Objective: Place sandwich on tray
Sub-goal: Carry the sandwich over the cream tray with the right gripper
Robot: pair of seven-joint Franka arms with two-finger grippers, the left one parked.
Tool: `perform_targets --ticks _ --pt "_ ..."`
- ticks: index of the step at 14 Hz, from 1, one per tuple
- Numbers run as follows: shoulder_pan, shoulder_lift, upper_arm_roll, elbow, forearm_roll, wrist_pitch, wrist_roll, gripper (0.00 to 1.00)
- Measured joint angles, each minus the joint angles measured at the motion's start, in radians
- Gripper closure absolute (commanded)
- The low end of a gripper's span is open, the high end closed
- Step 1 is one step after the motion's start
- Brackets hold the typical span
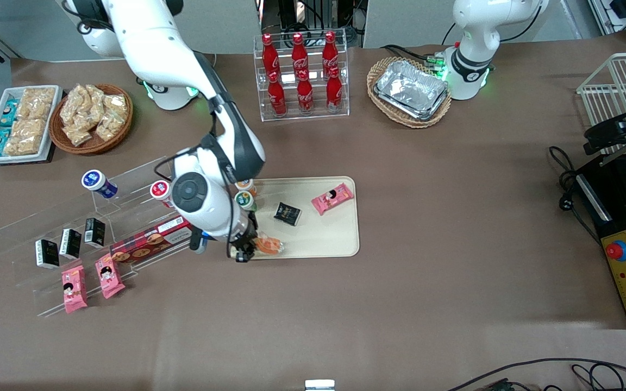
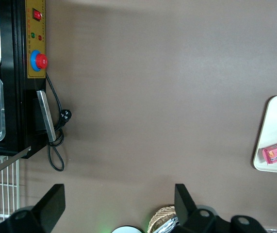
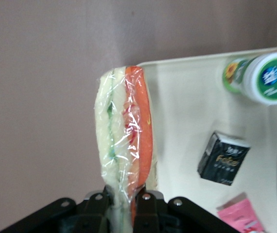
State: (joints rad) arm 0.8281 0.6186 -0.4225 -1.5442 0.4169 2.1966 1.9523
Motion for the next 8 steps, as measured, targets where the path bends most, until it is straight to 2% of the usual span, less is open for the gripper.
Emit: perform_targets --ticks 8 --pt "0.005 0.111 0.101 0.062 0.001 0.143 0.051 1.0"
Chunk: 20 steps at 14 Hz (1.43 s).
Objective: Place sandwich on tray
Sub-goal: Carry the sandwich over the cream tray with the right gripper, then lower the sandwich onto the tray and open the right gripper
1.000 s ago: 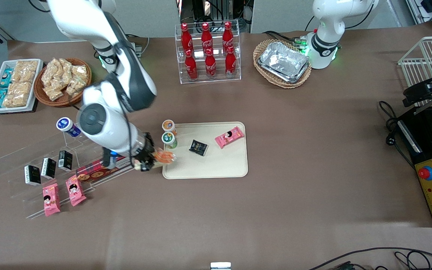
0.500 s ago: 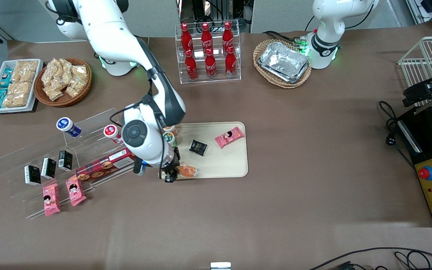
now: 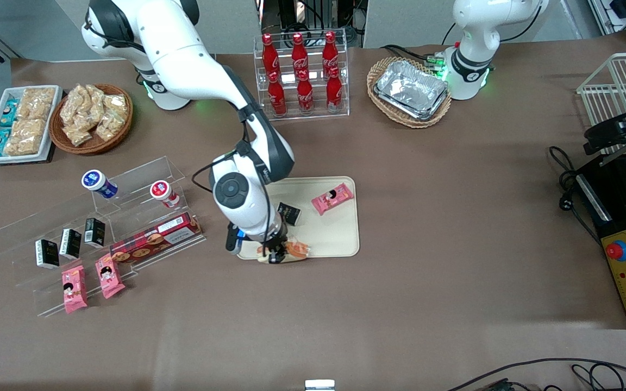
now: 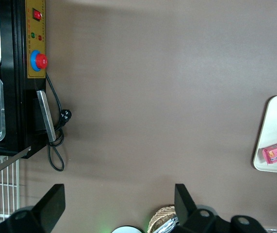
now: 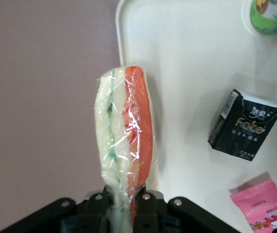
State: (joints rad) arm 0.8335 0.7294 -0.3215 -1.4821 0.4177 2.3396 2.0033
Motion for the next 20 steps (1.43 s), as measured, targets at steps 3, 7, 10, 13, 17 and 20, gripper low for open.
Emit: perform_targets --ticks 3,7,10,13,17,20 --pt "0.025 0.016 0.008 0.001 0.0 0.005 -0.003 1.0" --pt "0.048 0.021 0.008 0.0 -0.001 0.005 -0.018 1.0" --pt "0.055 0.028 0.008 -0.002 -0.001 0.005 -0.025 1.0" --pt "0.055 0.041 0.007 -0.006 -0.001 0.005 -0.03 1.0" --pt "0.055 0.055 0.006 -0.006 -0.001 0.005 -0.026 0.91" --pt "0.048 0.055 0.005 -0.006 0.0 0.005 -0.001 0.68"
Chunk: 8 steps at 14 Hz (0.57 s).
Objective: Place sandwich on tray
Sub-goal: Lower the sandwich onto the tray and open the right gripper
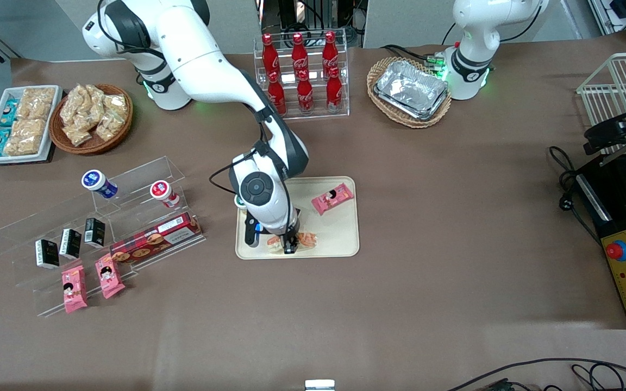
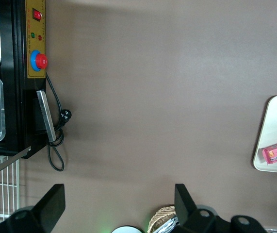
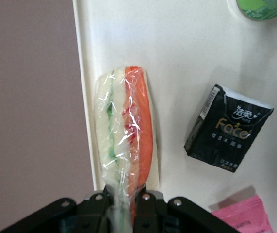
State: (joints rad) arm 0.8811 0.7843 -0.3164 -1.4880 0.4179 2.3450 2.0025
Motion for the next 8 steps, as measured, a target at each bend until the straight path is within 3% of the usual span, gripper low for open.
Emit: perform_targets --ticks 1,3,4,5,8 --pt "-0.004 0.0 0.0 0.0 0.0 0.0 0.015 0.61" --pt "-0.008 0.0 -0.002 0.0 0.001 0.0 0.023 0.58" --pt "-0.008 0.0 -0.002 0.001 0.0 0.0 0.023 0.25" --pt "-0.006 0.0 -0.002 0.004 0.0 0.0 0.023 0.0" --pt "-0.006 -0.015 -0.008 0.018 0.0 0.001 0.023 0.0"
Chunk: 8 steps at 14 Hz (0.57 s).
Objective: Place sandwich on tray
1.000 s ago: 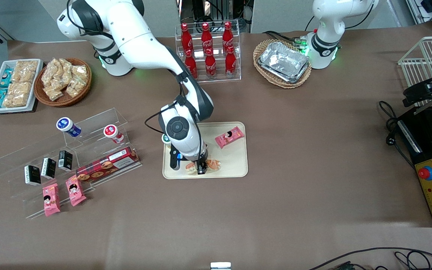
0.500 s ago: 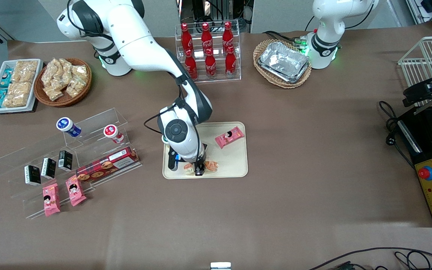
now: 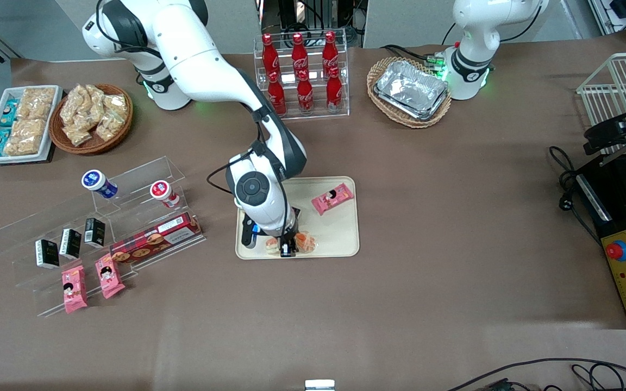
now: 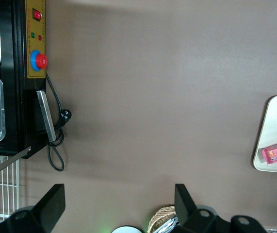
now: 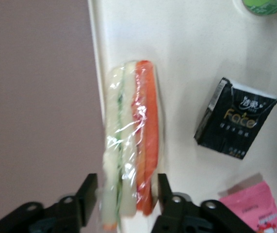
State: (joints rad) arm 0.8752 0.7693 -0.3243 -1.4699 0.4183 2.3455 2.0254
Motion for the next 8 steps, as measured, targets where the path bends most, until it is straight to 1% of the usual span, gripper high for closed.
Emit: perform_targets --ticks 6,8 --pt "-0.009 -0.074 -0.01 0.009 0.0 -0.002 0.0 0.0" --pt "-0.027 -0.104 -0.015 0.012 -0.001 -0.034 0.0 0.0"
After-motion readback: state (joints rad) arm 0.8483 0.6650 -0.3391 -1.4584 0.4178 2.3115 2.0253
